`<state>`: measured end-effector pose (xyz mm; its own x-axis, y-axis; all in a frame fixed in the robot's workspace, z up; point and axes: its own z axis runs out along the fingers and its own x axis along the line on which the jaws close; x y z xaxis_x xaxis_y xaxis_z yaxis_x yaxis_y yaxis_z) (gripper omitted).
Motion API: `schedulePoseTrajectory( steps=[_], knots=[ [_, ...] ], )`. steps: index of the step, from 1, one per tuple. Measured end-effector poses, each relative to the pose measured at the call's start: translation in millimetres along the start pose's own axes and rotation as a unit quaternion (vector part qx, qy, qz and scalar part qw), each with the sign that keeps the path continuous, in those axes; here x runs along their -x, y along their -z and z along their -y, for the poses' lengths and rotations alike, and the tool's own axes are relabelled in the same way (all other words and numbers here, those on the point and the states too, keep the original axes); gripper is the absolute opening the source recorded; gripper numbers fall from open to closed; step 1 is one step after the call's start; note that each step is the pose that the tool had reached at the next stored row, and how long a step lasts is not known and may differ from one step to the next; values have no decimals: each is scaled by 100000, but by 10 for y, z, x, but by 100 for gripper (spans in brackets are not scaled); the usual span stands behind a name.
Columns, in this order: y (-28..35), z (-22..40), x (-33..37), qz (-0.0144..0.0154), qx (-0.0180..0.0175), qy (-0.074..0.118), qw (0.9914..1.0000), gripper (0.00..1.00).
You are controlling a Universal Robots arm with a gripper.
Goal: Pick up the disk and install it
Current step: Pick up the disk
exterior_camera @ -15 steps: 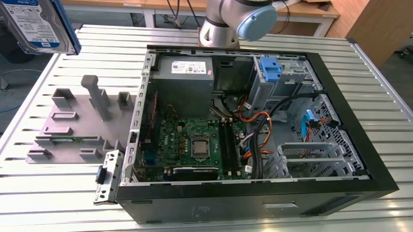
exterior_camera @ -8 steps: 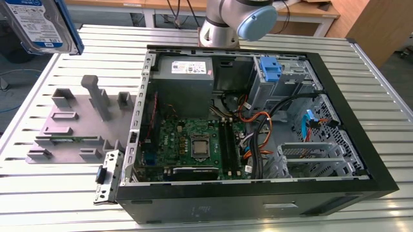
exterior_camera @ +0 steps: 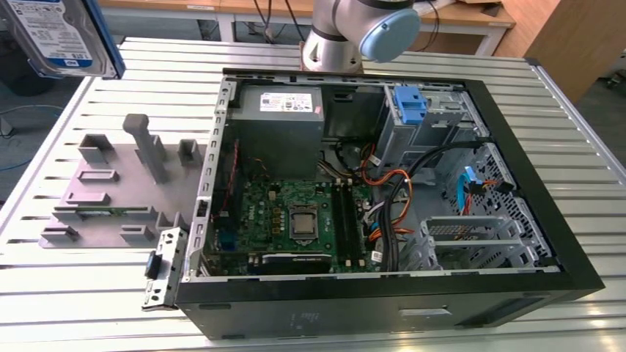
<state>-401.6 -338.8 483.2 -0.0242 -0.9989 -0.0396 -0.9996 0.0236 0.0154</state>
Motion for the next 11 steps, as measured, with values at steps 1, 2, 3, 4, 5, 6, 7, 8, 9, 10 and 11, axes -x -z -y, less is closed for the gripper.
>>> schedulePoseTrajectory(
  steps=[1, 2, 3, 4, 5, 6, 7, 8, 9, 10, 11],
  knots=[
    [15, 0, 1, 0, 2, 0, 100000, 35],
    [30, 0, 1, -1, 1, -1, 100000, 35],
    [45, 0, 2, -1, 5, 0, 100000, 35],
    [60, -1, 2, 0, 1, 0, 100000, 35],
    [75, -1, 3, 1, -2, 2, 100000, 35],
    [87, -1, 4, 1, -1, 2, 100000, 35],
    [97, -1, 4, -1, 2, -1, 100000, 35],
    [103, -1, 4, -1, 2, 1, 100000, 35],
    [103, -1, 4, 0, 1, 1, 100000, 35],
    [103, -1, 4, 4, -6, -1, 100000, 35],
    [104, -1, 4, 4, -5, 1, 100000, 35]
  ],
)
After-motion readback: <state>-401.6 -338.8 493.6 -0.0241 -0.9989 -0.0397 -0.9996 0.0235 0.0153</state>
